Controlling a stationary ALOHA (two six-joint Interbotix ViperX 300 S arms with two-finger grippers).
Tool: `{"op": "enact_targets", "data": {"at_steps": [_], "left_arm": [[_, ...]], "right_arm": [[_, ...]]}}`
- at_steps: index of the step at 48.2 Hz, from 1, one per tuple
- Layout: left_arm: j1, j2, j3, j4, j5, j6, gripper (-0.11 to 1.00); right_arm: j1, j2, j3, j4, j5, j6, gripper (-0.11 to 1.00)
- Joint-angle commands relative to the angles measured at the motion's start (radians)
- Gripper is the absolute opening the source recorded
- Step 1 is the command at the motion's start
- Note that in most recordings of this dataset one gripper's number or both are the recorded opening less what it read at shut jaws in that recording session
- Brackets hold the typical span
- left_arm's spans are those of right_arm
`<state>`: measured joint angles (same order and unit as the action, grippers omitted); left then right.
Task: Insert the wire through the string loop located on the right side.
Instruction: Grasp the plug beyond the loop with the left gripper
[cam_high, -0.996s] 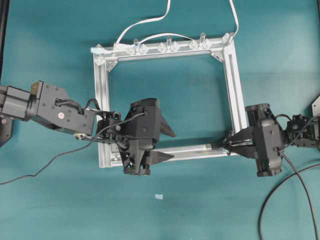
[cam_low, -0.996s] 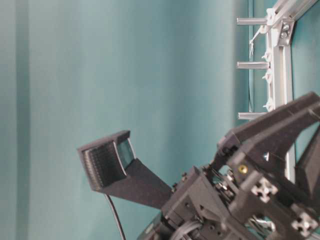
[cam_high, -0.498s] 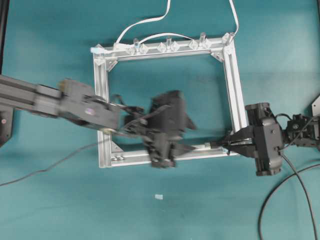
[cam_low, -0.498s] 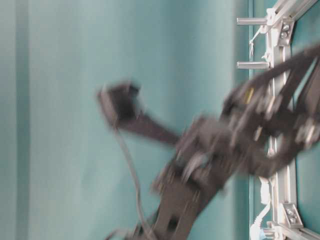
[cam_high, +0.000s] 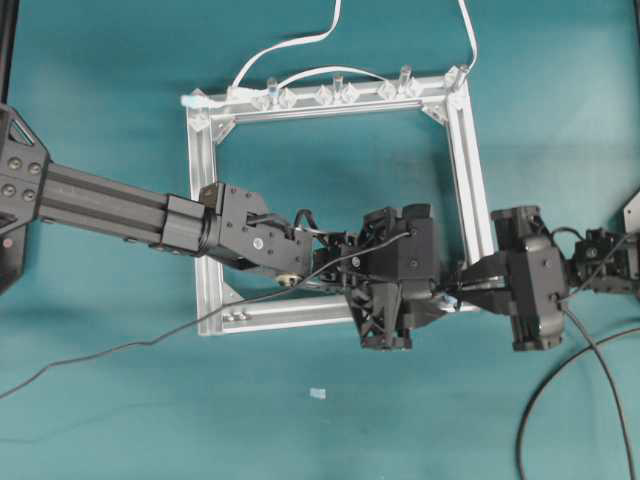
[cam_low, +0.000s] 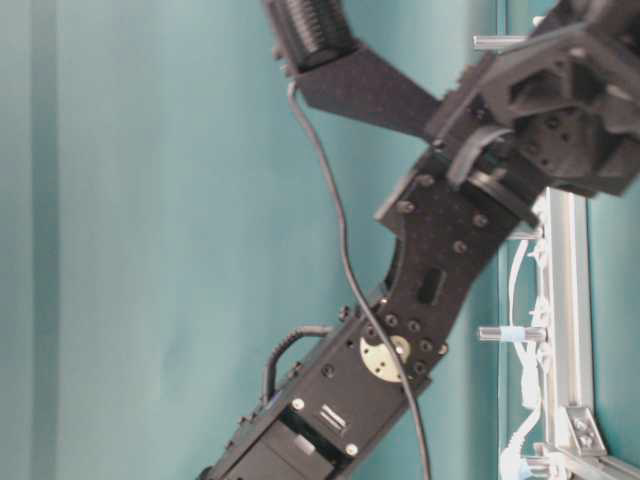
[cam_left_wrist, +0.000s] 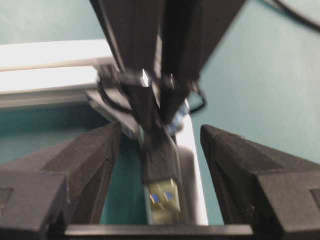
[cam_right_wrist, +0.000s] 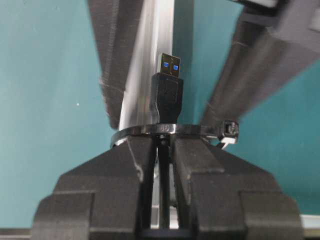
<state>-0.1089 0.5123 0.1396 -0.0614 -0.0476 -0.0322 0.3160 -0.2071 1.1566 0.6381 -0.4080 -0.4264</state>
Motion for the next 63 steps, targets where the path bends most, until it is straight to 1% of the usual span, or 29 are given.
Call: {"op": "enact_targets", "data": {"at_steps": [1,10,21,32,33,37,38,63], "left_arm": [[-0.012,-0.023,-0.018,0.002,0.038,-0.008,0.67],[-0.017,-0.034,-0.02,0.002,0.055,-0.006,0.62],[-0.012,-0.038,-0.041,0.002,0.057,-0.006,0.43],[-0.002,-0.038,-0.089,0.002,0.057,-0.006,0.43],[0.0,-0.038,-0.094,0.002,0.057,-0.006,0.41],[0.0,-0.038,-0.1,0.002,0.057,-0.006,0.23],[0.0,-0.038,-0.101,0.002,0.057,-0.006,0.21],[-0.005,-0.04,-0.1,0.002,0.067,-0.008,0.22]], "right_arm": [[-0.003,-0.008,-0.003,-0.003,-0.009,-0.002,0.12],[-0.003,-0.008,-0.003,-0.003,-0.009,-0.002,0.12],[-0.003,-0.008,-0.002,-0.002,-0.009,-0.002,0.12],[-0.003,-0.008,-0.002,-0.003,-0.009,-0.002,0.12],[-0.003,-0.009,-0.002,-0.003,-0.009,-0.002,0.12],[-0.003,-0.008,-0.002,-0.003,-0.006,-0.002,0.12],[-0.003,-0.008,-0.002,-0.003,-0.005,-0.002,0.12],[-0.003,-0.008,0.005,-0.003,-0.011,0.0,0.12]]}}
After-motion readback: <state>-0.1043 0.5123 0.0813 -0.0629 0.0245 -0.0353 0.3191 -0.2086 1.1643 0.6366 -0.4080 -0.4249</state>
